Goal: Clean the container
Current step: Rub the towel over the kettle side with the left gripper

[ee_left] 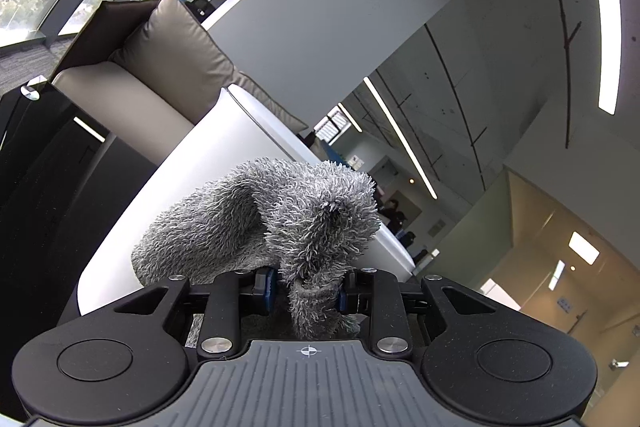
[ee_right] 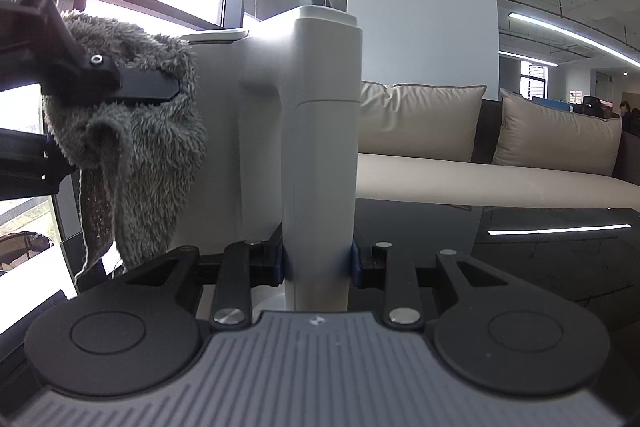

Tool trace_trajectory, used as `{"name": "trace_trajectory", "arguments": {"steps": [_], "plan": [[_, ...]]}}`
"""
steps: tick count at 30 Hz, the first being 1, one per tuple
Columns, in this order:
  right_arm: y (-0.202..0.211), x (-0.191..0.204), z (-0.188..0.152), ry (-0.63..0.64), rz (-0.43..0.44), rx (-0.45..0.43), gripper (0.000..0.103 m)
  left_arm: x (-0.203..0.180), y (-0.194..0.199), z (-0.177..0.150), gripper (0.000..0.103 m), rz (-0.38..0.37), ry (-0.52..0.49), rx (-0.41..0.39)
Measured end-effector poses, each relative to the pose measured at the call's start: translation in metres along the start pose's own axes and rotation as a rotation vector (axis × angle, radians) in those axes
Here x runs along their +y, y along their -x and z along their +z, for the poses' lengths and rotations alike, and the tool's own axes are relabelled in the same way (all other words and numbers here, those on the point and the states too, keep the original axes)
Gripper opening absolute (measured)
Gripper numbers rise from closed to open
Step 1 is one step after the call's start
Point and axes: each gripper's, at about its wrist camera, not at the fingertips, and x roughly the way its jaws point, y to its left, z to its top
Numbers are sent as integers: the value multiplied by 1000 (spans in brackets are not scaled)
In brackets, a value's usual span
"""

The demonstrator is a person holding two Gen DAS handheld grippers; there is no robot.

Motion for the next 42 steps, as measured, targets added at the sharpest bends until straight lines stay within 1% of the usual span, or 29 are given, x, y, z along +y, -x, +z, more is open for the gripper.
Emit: {"name": "trace_trajectory", "arguments": {"steps": [4,7,11,17,21,29,34,39,42], "plan": [[1,2,2,11,42,-3,31,-1,5,-1,25,2,-1,-23],[4,6,2,16,50,-5,31,1,9,-4,25,4,23,-15],[3,5,2,7,55,-1,31,9,5,-14,25,64,31,33],[9,6,1,-11,57,10,31,31,-2,-25,25,168,87,88],[4,4,1,-12,52,17,31,40,-4,-25,25,191,112,95],[7,16,4,-20,-25,31,31,63,-6,-32,26,278,176,136],[12,20,4,-26,-45,41,31,68,-5,-34,26,309,197,153],[16,27,0,-24,-78,43,31,78,-5,-37,26,365,232,182],[16,29,-2,-19,-86,44,31,82,-1,-38,26,380,237,186]]}}
